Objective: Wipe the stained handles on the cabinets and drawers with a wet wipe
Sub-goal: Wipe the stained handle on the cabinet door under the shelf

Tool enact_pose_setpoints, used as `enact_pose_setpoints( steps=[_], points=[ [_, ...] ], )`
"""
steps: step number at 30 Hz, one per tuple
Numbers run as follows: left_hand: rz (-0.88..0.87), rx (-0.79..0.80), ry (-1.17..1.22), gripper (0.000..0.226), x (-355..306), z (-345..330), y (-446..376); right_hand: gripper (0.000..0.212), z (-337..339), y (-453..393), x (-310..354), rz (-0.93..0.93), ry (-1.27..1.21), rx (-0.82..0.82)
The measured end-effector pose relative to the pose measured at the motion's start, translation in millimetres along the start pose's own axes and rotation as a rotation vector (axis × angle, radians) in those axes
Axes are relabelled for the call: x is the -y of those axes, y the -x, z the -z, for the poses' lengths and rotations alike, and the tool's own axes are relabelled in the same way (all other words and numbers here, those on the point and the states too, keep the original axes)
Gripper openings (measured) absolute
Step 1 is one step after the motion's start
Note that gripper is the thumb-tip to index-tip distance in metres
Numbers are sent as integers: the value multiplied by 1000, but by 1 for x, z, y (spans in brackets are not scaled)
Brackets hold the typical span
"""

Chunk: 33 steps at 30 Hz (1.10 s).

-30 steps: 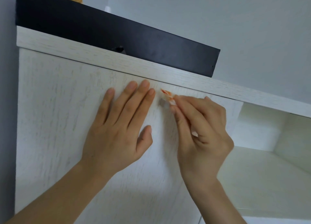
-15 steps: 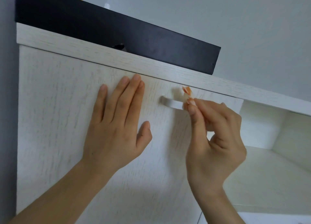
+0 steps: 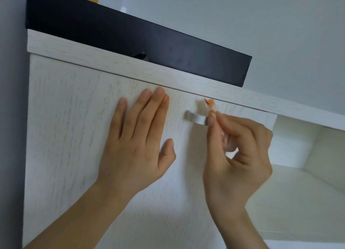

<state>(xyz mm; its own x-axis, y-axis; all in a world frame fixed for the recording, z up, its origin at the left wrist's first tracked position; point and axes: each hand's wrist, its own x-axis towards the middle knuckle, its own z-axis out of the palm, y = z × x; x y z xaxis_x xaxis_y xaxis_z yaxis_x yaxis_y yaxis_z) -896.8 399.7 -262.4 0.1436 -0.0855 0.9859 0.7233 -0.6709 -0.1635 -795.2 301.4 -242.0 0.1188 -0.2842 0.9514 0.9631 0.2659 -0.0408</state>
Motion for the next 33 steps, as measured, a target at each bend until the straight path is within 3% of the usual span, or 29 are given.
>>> enact_pose_setpoints(
  steps=[7, 20, 24, 29, 33],
  points=[
    [-6, -26, 17, 59, 1, 0, 0, 5, -28, -2, 16, 80, 33, 114],
    [-46, 0, 0, 60, 10, 3, 5, 4, 14, -3, -21, 57, 72, -21],
    [-44, 2, 8, 60, 9, 3, 5, 8, 29, -8, -29, -99, 91, -34],
    [-46, 15, -8, 59, 9, 2, 5, 10, 27, -18, -21, -524, -133, -95],
    [-41, 17, -16, 59, 8, 1, 5, 7, 29, -20, -15, -643, -221, -50]
  ],
)
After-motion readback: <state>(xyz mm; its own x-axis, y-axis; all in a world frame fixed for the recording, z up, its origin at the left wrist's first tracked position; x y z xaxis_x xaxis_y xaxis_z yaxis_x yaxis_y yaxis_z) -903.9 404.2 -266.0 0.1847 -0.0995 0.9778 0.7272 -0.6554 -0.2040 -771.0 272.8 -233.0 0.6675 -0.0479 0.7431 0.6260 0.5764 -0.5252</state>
